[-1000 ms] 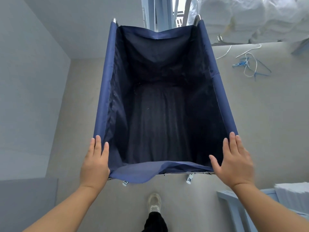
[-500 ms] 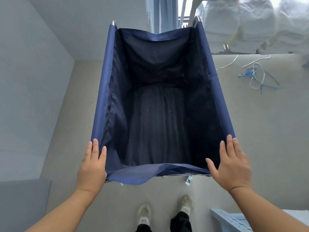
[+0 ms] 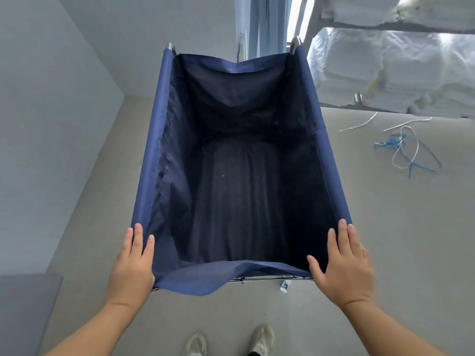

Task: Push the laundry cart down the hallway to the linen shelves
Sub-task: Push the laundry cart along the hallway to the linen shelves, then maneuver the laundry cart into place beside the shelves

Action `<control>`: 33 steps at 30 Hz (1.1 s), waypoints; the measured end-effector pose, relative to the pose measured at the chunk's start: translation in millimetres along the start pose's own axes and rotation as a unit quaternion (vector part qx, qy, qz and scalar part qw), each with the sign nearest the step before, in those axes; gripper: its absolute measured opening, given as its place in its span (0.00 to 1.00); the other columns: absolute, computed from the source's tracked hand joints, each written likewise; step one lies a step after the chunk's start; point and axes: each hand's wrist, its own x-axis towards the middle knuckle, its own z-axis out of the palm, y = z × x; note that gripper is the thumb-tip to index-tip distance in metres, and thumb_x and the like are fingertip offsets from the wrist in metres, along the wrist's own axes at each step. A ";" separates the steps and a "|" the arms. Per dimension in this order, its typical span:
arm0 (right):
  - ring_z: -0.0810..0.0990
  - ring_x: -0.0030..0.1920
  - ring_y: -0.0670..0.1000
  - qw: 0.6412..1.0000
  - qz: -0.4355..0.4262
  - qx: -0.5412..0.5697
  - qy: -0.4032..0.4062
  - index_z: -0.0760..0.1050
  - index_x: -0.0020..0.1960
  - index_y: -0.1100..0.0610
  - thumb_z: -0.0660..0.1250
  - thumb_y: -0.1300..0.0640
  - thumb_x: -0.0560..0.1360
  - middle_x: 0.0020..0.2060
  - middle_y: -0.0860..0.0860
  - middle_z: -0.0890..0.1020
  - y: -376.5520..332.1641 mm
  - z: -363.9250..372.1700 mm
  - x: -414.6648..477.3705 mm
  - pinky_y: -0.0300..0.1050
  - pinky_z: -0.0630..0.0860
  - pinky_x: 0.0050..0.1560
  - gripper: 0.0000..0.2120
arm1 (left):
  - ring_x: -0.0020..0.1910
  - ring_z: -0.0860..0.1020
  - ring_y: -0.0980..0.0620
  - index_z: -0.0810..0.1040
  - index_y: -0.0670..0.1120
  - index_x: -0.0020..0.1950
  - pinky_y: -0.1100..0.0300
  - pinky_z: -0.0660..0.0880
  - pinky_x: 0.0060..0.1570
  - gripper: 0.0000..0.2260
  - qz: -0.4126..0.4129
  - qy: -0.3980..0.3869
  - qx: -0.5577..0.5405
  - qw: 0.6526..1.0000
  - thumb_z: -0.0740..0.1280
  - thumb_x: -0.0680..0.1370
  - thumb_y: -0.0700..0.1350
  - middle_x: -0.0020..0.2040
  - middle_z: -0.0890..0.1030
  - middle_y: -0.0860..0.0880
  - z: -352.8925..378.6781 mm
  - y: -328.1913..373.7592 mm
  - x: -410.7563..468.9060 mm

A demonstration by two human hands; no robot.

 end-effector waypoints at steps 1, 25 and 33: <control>0.63 0.75 0.63 1.000 -0.004 0.001 0.002 0.70 0.70 0.66 0.55 0.38 0.74 0.75 0.62 0.64 4.3 -0.2 8.3 0.60 0.71 0.61 0.37 | 0.68 0.69 0.30 0.76 0.33 0.63 0.44 0.78 0.48 0.28 -0.005 0.001 0.001 1.000 0.50 0.66 0.28 0.70 0.66 0.29 0.1 4.3 4.8; 0.62 0.75 0.62 0.997 -0.072 -0.027 -0.007 0.69 0.70 0.66 0.53 0.37 0.74 0.75 0.62 0.64 56.2 -20.7 238.1 0.60 0.72 0.59 0.38 | 0.68 0.69 0.32 0.74 0.32 0.64 0.45 0.76 0.58 0.25 -0.081 0.050 -0.006 0.995 0.51 0.69 0.29 0.70 0.68 0.31 -15.2 64.2 165.1; 0.63 0.75 0.63 0.995 -0.089 -0.027 -0.026 0.70 0.69 0.65 0.54 0.38 0.73 0.74 0.62 0.65 61.8 -28.2 315.2 0.59 0.73 0.55 0.37 | 0.68 0.70 0.34 0.75 0.34 0.64 0.49 0.79 0.42 0.27 -0.118 0.002 -0.028 0.993 0.54 0.67 0.26 0.71 0.68 0.33 -25.7 73.0 225.0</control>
